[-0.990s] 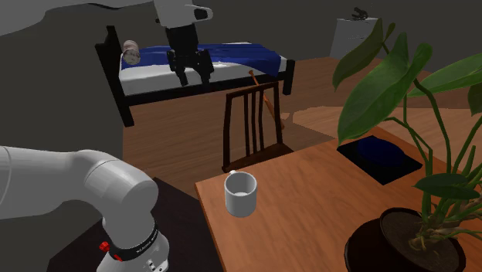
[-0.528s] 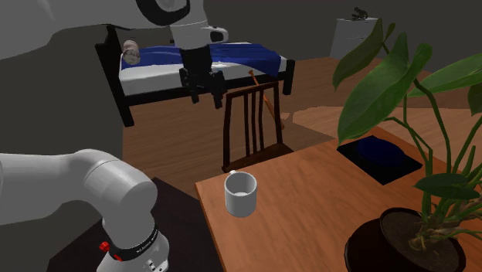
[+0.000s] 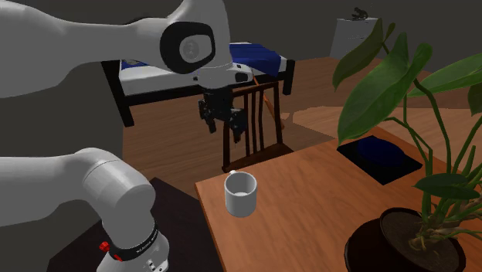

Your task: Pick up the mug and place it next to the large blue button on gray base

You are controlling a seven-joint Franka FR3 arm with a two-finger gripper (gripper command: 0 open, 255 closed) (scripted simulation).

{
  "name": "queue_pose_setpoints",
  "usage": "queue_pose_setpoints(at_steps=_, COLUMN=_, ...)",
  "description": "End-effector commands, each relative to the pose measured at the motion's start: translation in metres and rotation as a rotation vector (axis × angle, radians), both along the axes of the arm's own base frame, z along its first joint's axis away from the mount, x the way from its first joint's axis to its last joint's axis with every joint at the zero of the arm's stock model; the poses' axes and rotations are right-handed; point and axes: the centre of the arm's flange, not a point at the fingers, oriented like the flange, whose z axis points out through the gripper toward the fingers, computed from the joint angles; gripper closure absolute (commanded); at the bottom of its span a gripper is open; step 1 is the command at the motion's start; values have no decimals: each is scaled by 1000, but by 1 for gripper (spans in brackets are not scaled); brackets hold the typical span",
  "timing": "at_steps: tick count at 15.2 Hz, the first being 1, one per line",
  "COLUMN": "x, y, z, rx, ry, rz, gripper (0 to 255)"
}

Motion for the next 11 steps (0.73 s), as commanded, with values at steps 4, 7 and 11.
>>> queue_pose_setpoints(at_steps=4, x=-14, y=-49, z=-46, rx=25, ry=-4, rz=-10, gripper=0)
queue_pose_setpoints(at_steps=7, x=-22, y=-78, z=-75, rx=40, ry=-6, rz=-17, gripper=0)
queue_pose_setpoints(at_steps=11, x=-34, y=-115, z=-113, rx=60, ry=-8, rz=-26, gripper=0)
